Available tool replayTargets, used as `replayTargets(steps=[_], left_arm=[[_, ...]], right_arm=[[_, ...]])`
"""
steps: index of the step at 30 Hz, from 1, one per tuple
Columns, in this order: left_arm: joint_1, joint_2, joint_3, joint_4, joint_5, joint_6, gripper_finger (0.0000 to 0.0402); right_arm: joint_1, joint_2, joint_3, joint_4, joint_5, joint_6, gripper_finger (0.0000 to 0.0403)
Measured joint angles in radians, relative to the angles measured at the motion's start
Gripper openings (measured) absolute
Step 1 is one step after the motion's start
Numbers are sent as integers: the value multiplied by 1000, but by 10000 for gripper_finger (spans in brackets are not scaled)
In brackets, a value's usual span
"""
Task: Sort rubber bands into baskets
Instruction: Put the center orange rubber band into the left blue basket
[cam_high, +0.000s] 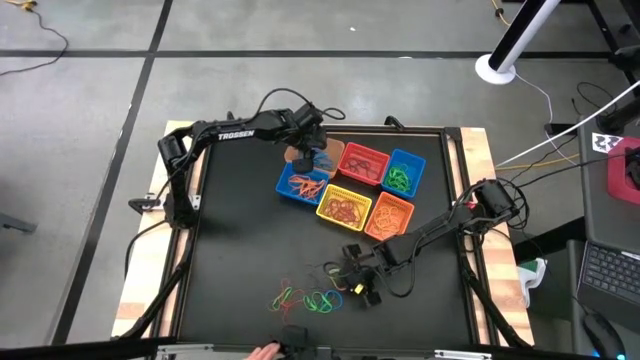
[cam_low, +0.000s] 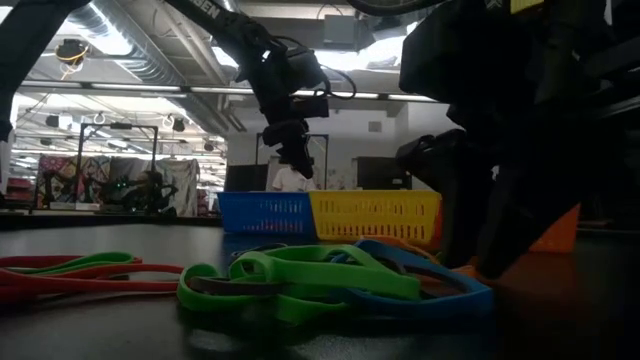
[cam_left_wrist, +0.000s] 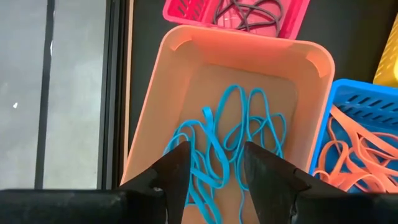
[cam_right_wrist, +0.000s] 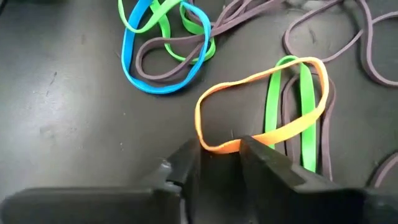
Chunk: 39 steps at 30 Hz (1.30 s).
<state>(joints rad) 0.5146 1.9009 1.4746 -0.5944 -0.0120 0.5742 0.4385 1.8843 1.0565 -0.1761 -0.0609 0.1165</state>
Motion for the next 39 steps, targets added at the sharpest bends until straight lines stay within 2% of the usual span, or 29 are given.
replayTargets(steps=[8,12,16,21,30,36,39], left_arm=[[-20,0,0,0,0,0,145],[-40,-2,0,-13,0,1,145],[-65,-34,0,-91,0,56,145],[-93,-103,0,-209,-2,78,145],[-144,-265,1,-402,-3,1,145],[-196,-352,2,-566,6,-109,145],[-226,-378,2,-640,44,-170,145]], right_arm=[[0,0,0,4,1,11,9],[0,0,9,-1,0,15,16],[-8,1,49,-28,-2,12,4],[-46,0,138,-177,-11,-23,3],[-163,-2,345,-462,15,-307,1],[-263,-3,446,-482,113,-513,1],[-324,-4,469,-456,163,-594,1]])
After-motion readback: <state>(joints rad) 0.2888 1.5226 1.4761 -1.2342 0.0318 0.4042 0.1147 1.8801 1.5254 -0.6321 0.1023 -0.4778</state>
